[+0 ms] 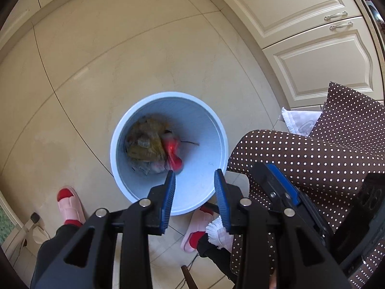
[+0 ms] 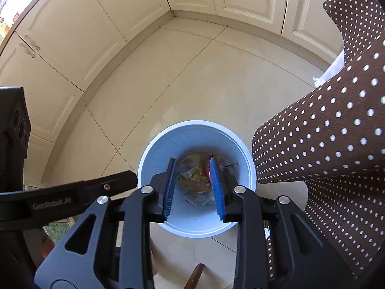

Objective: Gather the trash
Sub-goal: 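Open the right tool to drop the red Coke can into the bin, then move both open tools back over the remaining wrappers on the table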

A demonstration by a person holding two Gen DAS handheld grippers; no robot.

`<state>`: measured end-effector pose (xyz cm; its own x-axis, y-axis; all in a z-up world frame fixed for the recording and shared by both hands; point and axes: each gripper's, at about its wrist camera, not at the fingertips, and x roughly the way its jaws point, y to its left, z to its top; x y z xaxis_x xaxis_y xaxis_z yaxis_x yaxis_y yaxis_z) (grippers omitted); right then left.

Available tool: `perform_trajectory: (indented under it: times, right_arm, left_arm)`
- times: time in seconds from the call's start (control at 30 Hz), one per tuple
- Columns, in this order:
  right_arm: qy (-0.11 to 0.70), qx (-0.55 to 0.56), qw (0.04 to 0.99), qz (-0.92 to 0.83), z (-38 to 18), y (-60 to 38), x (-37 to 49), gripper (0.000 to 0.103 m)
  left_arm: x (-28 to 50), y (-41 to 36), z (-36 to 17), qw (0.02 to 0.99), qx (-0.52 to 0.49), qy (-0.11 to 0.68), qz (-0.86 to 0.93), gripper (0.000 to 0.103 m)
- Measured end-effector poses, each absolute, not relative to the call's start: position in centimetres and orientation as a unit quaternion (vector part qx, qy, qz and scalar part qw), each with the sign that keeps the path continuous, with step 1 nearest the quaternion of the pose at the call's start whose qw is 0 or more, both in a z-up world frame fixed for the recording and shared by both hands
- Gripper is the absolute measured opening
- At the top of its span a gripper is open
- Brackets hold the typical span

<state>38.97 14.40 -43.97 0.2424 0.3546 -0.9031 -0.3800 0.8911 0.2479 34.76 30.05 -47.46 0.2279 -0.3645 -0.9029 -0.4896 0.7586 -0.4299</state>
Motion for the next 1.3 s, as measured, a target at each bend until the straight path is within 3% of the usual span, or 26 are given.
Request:
perform_trajectory:
  times: [0.3, 0.6, 0.7, 0.9, 1.03, 1.3]
  right_arm:
    - [0.496, -0.041, 0.83, 0.252, -35.5, 13.3, 36.5, 0.029]
    - [0.384, -0.008, 0.883, 0.27, -22.2, 7.1, 31.7, 0.029]
    - [0.348, 0.012, 0.9, 0.263, -18.3, 3.0, 30.2, 0.029]
    - [0.286, 0.056, 0.935, 0.204, -12.0, -7.7, 28.0, 0.04]
    - [0.258, 0.078, 0.952, 0.147, -9.0, -15.4, 27.6, 0.041]
    - [0.234, 0.113, 0.964, 0.05, -5.8, -28.9, 28.6, 0.043]
  left_arm:
    - [32.7, 29.8, -39.5, 0.768, -0.327, 0.55, 0.026, 0.033]
    - [29.1, 24.5, -24.6, 0.849, -0.274, 0.452, -0.017, 0.033]
    - [28.5, 20.3, -19.9, 0.873, -0.241, 0.422, -0.039, 0.033]
    - [29.0, 9.8, -12.5, 0.896, -0.177, 0.392, -0.112, 0.038]
    - [29.7, 2.8, -9.6, 0.904, -0.136, 0.378, -0.148, 0.048]
    - [33.4, -11.0, -7.0, 0.892, -0.073, 0.386, -0.222, 0.052]
